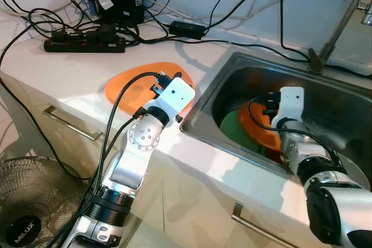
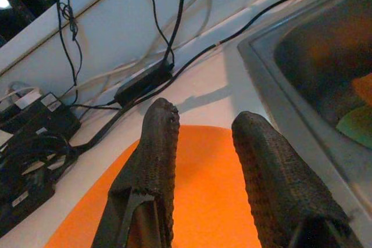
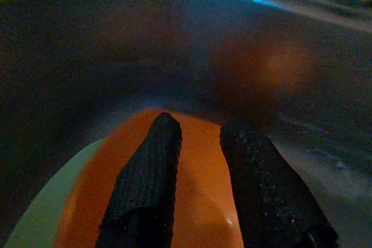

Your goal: Kitchen organization

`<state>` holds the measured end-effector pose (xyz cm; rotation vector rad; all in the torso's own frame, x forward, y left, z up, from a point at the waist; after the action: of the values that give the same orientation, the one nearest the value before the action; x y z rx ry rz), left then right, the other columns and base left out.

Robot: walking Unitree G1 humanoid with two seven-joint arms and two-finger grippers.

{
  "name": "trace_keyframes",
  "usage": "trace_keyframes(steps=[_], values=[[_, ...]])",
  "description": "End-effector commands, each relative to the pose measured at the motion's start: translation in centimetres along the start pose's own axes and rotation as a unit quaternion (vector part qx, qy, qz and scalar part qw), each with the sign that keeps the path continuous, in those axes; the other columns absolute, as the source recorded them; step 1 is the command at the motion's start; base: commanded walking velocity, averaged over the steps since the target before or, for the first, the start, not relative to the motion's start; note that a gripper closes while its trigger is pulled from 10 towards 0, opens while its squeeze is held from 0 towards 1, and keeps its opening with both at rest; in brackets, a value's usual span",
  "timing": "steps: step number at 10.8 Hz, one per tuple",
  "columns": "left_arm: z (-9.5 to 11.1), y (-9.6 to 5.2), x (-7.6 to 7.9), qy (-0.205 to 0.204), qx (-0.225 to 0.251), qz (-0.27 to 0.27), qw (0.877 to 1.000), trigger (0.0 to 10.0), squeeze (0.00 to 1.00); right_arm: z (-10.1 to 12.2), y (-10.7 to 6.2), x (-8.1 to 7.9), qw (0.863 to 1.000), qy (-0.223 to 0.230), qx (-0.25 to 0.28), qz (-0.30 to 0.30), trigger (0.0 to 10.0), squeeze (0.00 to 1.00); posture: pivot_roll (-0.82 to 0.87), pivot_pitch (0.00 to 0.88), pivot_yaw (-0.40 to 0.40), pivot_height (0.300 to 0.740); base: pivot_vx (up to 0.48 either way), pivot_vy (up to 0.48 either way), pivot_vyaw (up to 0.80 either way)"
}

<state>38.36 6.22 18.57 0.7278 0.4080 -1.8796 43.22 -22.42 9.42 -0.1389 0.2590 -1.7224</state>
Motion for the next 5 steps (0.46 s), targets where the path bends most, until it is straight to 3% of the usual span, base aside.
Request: trace_keyframes(steps=[1, 3, 5], values=[[0.3, -0.1, -0.2, -0.003, 0.005, 0.005, 1.0, 10.0, 0.0, 1.0, 0.1, 0.4, 1.0, -0.002, 0.015, -0.006, 10.0, 0.0, 0.26, 0.0, -0.048, 0.74, 0.0, 0.0, 0.0], [0.2, -0.3, -0.7, 0.003, 0.005, 0.014, 1.0, 10.0, 0.0, 4.0, 0.2, -2.0, 0.996, 0.021, 0.071, 0.042, 10.0, 0.0, 0.25, 0.002, -0.041, 0.74, 0.0, 0.0, 0.0], [-0.2, -1.7, -1.9, 0.081, 0.02, -0.003, 0.997, 10.0, 0.0, 5.9, -0.4, -5.6, 0.985, 0.063, 0.11, 0.115, 10.0, 0.0, 0.26, 0.01, -0.041, 0.74, 0.0, 0.0, 0.0]])
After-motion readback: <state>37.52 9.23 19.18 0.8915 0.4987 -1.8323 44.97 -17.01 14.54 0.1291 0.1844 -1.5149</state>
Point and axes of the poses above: a point about 5 cm out from each wrist's last joint towards the gripper, its own y axis pointing out of the wrist towards the gripper, its own z axis along the axis of the wrist's last joint, x = y × z, the point moved 6 cm from there along y, pointing out of the wrist towards the gripper, and after that the axes turned 7 degrees about y, right-handed, at the moved point
